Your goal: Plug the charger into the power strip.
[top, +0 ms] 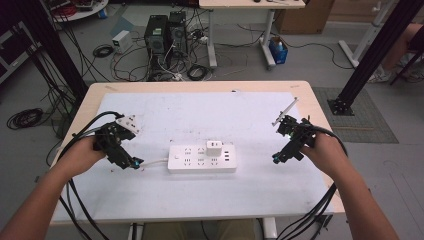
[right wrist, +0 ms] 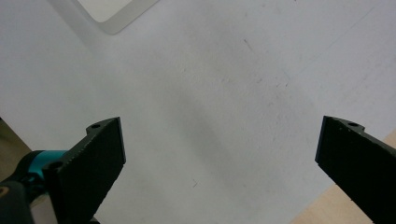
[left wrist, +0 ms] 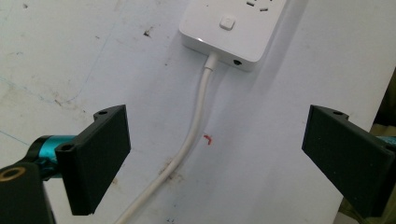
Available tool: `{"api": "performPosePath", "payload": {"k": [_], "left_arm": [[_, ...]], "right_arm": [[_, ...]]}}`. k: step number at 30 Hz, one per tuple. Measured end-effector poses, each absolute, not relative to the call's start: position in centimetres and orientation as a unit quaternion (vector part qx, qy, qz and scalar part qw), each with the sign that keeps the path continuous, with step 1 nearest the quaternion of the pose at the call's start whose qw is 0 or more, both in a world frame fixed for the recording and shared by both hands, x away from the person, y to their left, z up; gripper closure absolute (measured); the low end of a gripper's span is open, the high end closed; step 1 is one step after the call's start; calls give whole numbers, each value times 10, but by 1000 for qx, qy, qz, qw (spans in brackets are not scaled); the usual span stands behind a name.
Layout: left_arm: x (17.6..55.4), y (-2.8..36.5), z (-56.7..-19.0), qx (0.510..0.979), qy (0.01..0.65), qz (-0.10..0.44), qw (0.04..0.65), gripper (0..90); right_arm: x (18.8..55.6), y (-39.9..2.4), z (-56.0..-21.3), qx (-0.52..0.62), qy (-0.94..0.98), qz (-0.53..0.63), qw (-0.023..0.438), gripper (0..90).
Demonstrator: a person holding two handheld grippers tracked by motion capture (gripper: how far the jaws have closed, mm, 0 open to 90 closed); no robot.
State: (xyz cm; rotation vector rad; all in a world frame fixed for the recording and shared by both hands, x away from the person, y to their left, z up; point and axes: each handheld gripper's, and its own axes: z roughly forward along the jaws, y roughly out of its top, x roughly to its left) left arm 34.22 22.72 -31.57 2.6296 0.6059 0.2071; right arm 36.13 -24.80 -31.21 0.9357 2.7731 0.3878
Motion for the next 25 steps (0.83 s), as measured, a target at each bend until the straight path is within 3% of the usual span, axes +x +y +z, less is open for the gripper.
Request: {"api": "performPosePath", "payload": {"k": [25], "left_arm": [[340, 229, -318, 948, 222, 76, 213, 79]], "right_arm": [[361, -245, -324, 313, 937, 131, 85, 9]]}}
